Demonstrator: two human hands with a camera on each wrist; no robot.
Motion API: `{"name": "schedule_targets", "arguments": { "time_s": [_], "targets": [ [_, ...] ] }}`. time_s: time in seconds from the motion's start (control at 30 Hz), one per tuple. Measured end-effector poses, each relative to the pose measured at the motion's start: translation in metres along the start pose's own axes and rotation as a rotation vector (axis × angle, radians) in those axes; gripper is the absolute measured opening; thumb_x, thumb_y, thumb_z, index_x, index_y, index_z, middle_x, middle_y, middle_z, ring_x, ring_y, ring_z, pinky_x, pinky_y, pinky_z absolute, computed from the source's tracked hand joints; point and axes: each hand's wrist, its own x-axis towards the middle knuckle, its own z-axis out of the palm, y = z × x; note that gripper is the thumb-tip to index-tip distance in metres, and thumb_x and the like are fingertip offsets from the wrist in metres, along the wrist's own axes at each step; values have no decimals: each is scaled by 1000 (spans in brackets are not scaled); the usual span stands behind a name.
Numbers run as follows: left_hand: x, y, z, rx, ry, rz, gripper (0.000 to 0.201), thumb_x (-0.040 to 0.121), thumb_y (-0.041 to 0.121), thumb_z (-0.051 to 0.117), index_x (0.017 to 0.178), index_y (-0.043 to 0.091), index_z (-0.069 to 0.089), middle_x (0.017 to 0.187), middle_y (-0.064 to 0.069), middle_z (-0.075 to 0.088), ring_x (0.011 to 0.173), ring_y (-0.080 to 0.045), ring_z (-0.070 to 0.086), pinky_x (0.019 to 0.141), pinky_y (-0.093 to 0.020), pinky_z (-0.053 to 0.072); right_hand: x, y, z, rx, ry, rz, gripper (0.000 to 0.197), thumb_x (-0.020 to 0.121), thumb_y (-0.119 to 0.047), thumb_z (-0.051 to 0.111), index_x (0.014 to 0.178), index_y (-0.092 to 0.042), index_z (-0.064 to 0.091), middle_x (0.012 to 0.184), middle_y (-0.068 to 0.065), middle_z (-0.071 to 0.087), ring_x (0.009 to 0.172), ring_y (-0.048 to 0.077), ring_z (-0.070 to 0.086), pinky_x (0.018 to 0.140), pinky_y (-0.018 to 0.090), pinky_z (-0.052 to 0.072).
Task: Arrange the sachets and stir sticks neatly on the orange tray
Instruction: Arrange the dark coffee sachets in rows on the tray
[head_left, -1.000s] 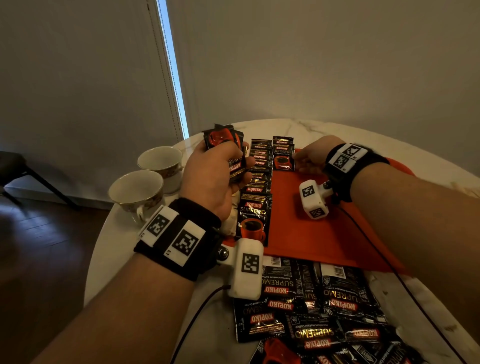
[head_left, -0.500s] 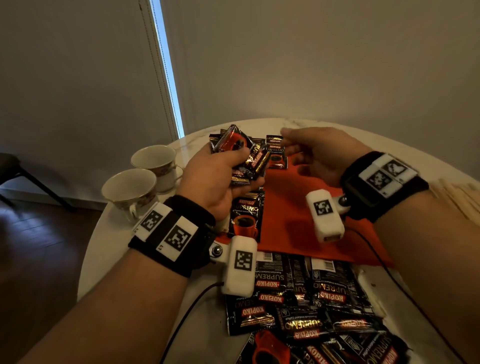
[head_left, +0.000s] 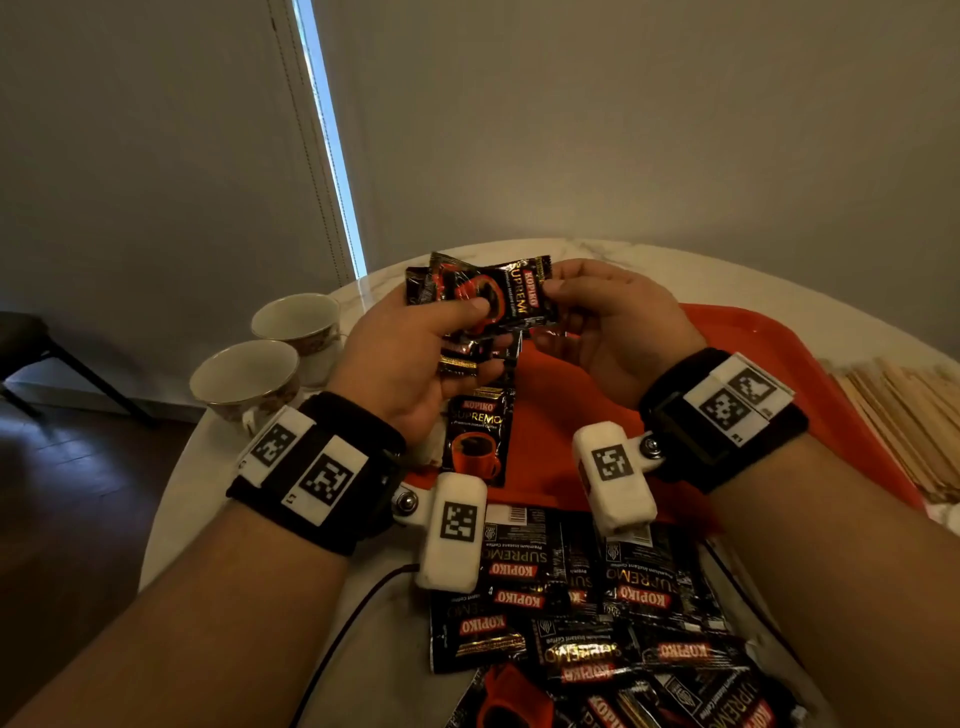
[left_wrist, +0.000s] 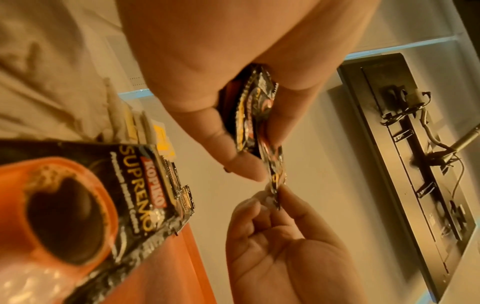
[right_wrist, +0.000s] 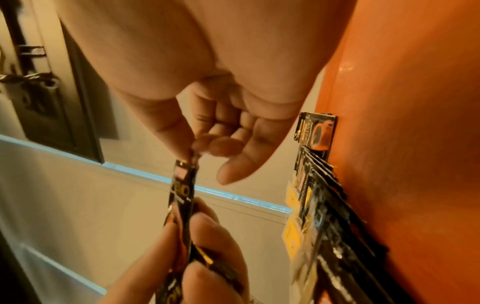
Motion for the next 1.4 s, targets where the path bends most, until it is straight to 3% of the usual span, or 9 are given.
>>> {"name": "schedule_targets", "arguments": {
  "time_s": [0.13, 0.33, 0.53, 0.67, 0.73, 0.87, 1.03, 1.23, 1.4],
  "targets": [
    [-4, -3, 4, 37, -114, -3, 37, 90, 4, 72, 125, 12, 64, 102, -11, 78, 84, -24, 77, 61, -32, 61, 0, 5, 1, 89, 12, 28, 14, 102, -12, 50, 107, -8, 63, 87, 5, 67, 69, 12, 62, 58, 23, 49],
    [1, 0, -2, 22, -75, 59, 23, 90, 8, 74, 110, 15, 67, 96, -5, 79, 82, -20, 77, 62, -33, 61, 2, 1, -4, 3, -9, -110, 14, 100, -3, 55, 91, -9, 63, 89, 5, 67, 78, 14, 63, 63, 24, 54],
    [0, 1, -5, 64, -170, 39, 33, 89, -3, 69, 119, 8, 65, 106, -12, 77, 89, -24, 77, 64, -32, 61, 0, 1, -2, 120, -99, -99, 10, 100, -9, 52, 97, -8, 62, 71, 1, 62, 50, 6, 49, 48, 18, 38],
    [-3, -1, -3, 80, -236, 7, 36, 90, -3, 67, 125, 4, 63, 115, -15, 76, 96, -27, 77, 70, -36, 63, 2, 2, -7, 200, -130, -114, 15, 94, -13, 61, 105, -16, 71, 94, 5, 71, 77, 17, 64, 66, 31, 41],
    [-3, -3, 0, 69, -222, 5, 39, 91, -2, 68, 129, 4, 63, 119, -16, 75, 103, -29, 76, 74, -41, 64, 4, 4, -8, 242, -89, -115, 18, 92, -14, 65, 108, -18, 72, 105, 10, 71, 89, 26, 65, 73, 34, 49],
    [1, -4, 0, 7, -108, 24, 37, 93, 0, 67, 130, 5, 63, 118, -17, 75, 107, -35, 74, 79, -49, 64, 3, 2, -4, 200, -31, -92, 15, 90, -22, 69, 99, -11, 64, 78, 3, 62, 64, 14, 53, 52, 20, 49],
    [6, -5, -4, 6, -5, 88, 32, 94, 2, 69, 125, 8, 65, 111, -11, 78, 100, -28, 77, 78, -47, 64, 0, 6, 1, -14, -110, -29, 8, 88, -9, 70, 90, -8, 62, 79, 4, 69, 66, 13, 64, 61, 25, 56],
    [10, -5, -5, -98, 57, 16, 16, 95, 4, 67, 111, 5, 65, 94, -12, 76, 76, -20, 74, 73, -40, 64, 6, 2, -4, 0, 156, -45, 8, 91, -4, 70, 89, -8, 64, 79, 8, 71, 62, 16, 66, 58, 27, 56],
    [13, -2, -10, -225, 109, -33, 35, 92, -1, 50, 126, 0, 57, 103, -17, 71, 82, -26, 74, 67, -38, 61, 27, 5, -33, -89, 423, 152, 6, 93, 0, 68, 94, -3, 63, 75, 9, 66, 57, 14, 63, 54, 27, 55]
  ]
}}
